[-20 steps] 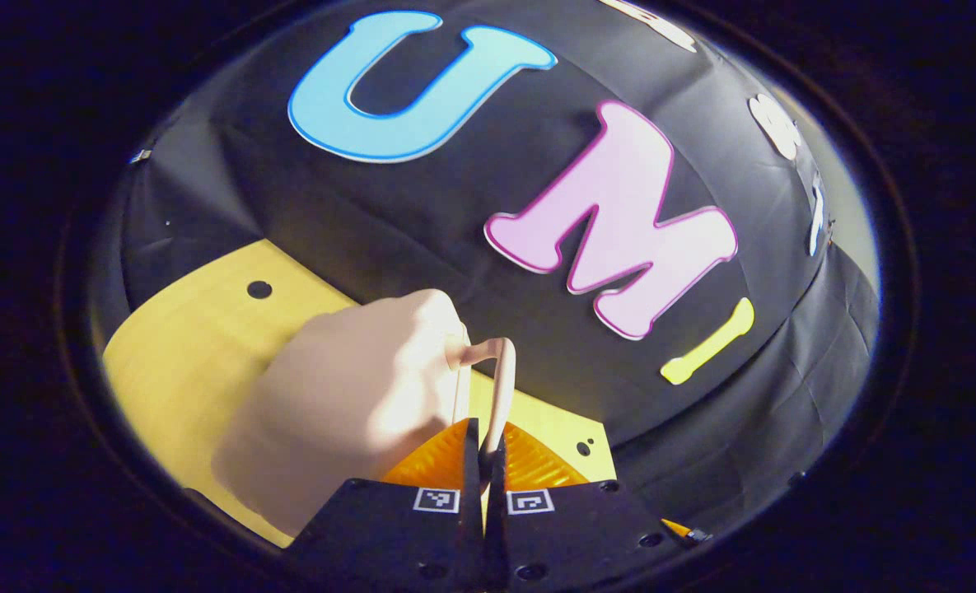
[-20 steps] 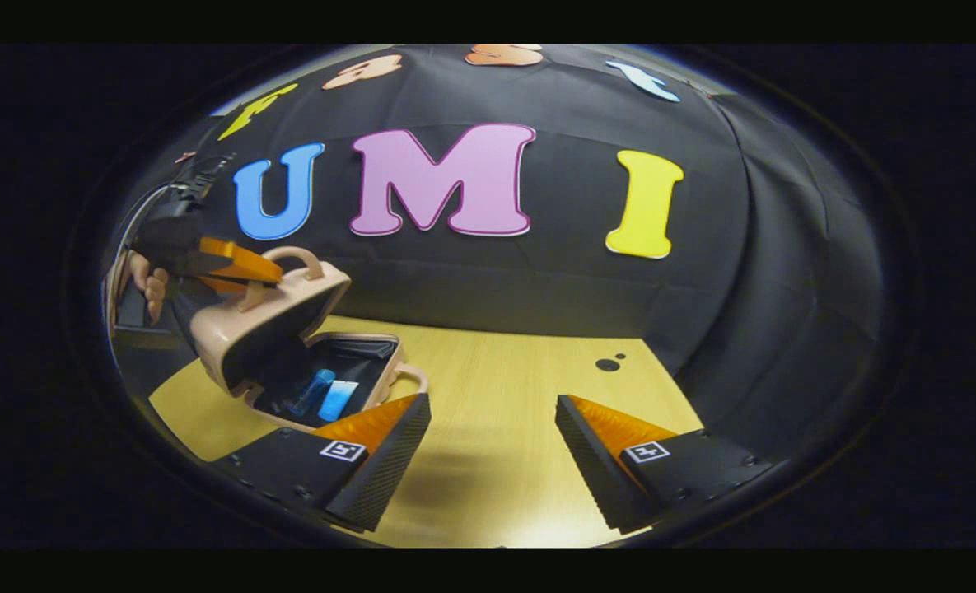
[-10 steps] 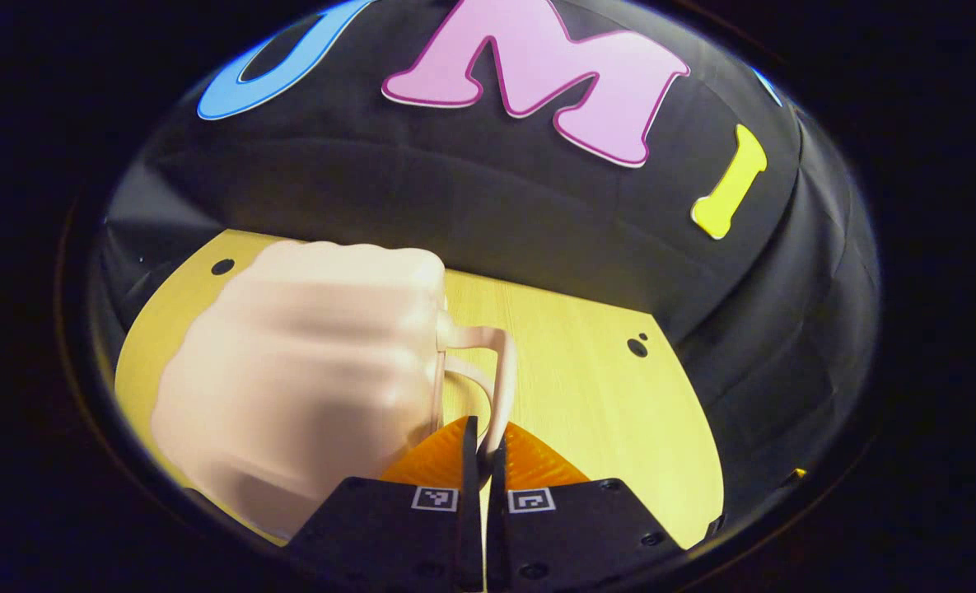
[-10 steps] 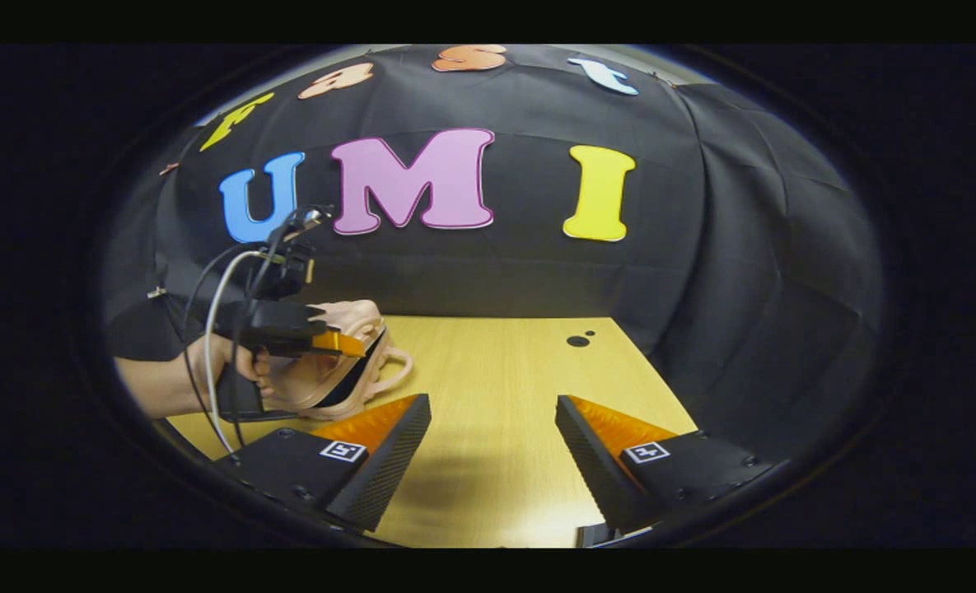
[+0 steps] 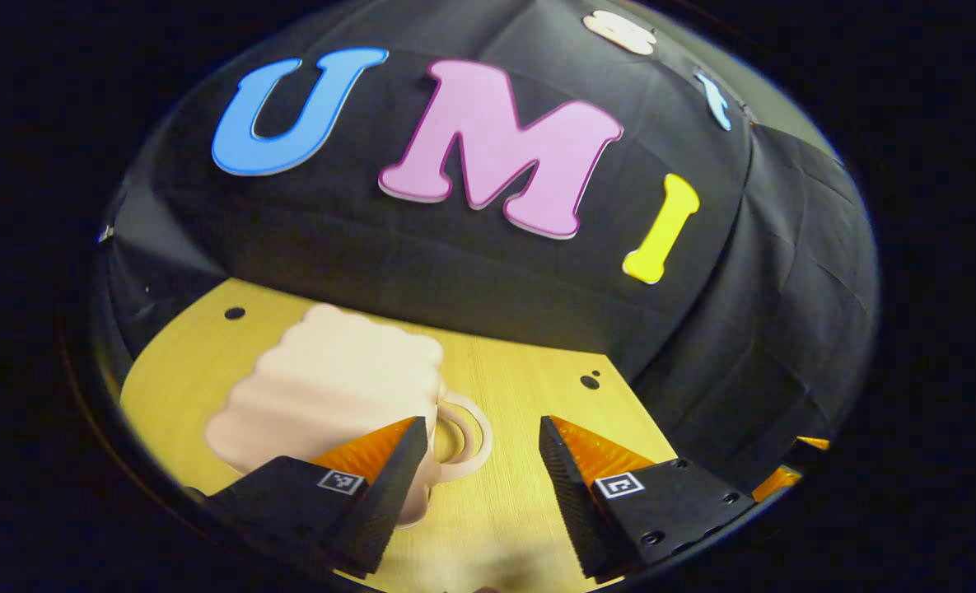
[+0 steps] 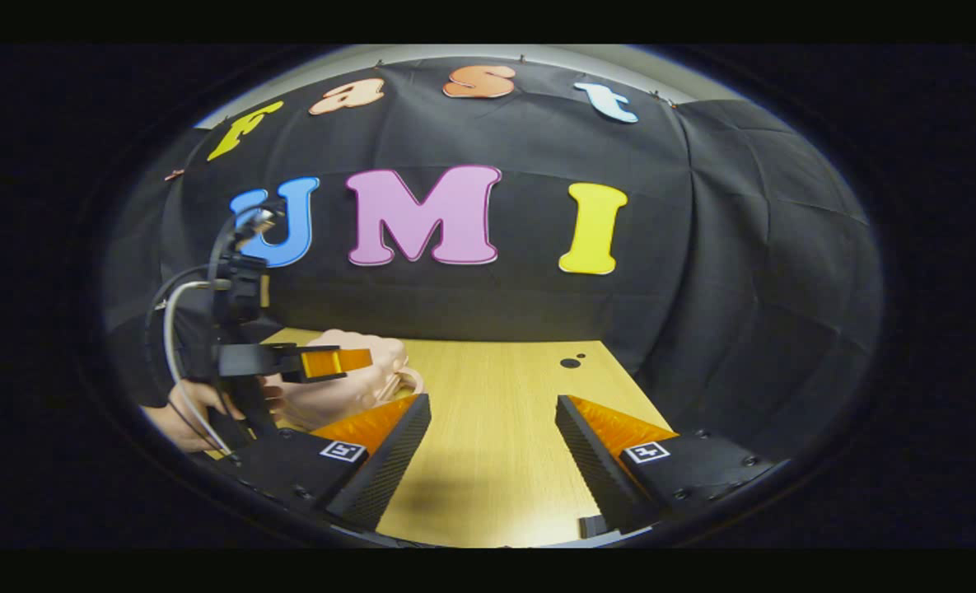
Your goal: First open the suitcase, pack the skin care products into it, and then close the suitcase.
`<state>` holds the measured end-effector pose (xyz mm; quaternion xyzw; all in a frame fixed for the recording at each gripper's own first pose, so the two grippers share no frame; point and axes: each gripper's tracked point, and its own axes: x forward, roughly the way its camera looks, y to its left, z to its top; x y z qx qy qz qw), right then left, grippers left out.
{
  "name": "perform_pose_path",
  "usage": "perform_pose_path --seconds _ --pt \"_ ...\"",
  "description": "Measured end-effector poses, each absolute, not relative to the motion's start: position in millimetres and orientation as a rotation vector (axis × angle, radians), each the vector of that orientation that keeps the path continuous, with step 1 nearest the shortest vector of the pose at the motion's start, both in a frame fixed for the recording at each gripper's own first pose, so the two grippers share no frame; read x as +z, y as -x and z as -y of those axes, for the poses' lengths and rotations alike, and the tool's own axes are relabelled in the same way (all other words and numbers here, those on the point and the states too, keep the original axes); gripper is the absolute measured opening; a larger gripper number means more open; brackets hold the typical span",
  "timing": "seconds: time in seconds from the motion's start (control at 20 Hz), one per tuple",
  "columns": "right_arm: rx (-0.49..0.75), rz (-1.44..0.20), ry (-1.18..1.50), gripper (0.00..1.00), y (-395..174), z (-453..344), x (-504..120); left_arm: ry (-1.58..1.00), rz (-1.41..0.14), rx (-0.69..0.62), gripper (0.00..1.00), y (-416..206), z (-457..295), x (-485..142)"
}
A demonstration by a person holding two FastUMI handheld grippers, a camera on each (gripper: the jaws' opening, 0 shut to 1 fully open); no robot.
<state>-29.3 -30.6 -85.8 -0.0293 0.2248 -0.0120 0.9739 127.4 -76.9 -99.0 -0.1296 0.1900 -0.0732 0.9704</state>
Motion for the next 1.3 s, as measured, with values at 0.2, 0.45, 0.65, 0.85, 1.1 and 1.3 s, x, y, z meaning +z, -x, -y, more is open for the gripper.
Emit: perform_pose_path --seconds 0.2,0.45,0.65,0.85,1.1,1.3 --pt "0.056 -0.337 0.022 0.97 54.0 -20.5 -22.5 0.107 -0.181 -0.119 0.93 -57.3 34.4 -18.6" --pt "0.094 -0.242 -0.055 0.97 83.0 -60.0 27.1 0.134 -0.093 -0.108 0.95 14.7 -0.9 25.2" --pt "0.114 -0.226 -0.014 0.97 97.5 -69.9 36.6 0.097 -0.061 -0.069 0.95 41.4 -23.0 37.6" --pt "0.129 -0.196 -0.029 0.97 101.0 -69.6 35.1 0.069 -0.059 -0.049 0.96 68.0 -27.5 35.3" --pt "0.257 -0.244 -0.059 0.98 107.3 -91.9 19.7 0.069 -0.092 -0.023 0.95 105.6 -6.0 24.7" --pt "0.286 -0.232 -0.074 0.97 108.1 -97.1 20.5 0.073 -0.114 -0.083 0.96 119.5 5.2 25.5"
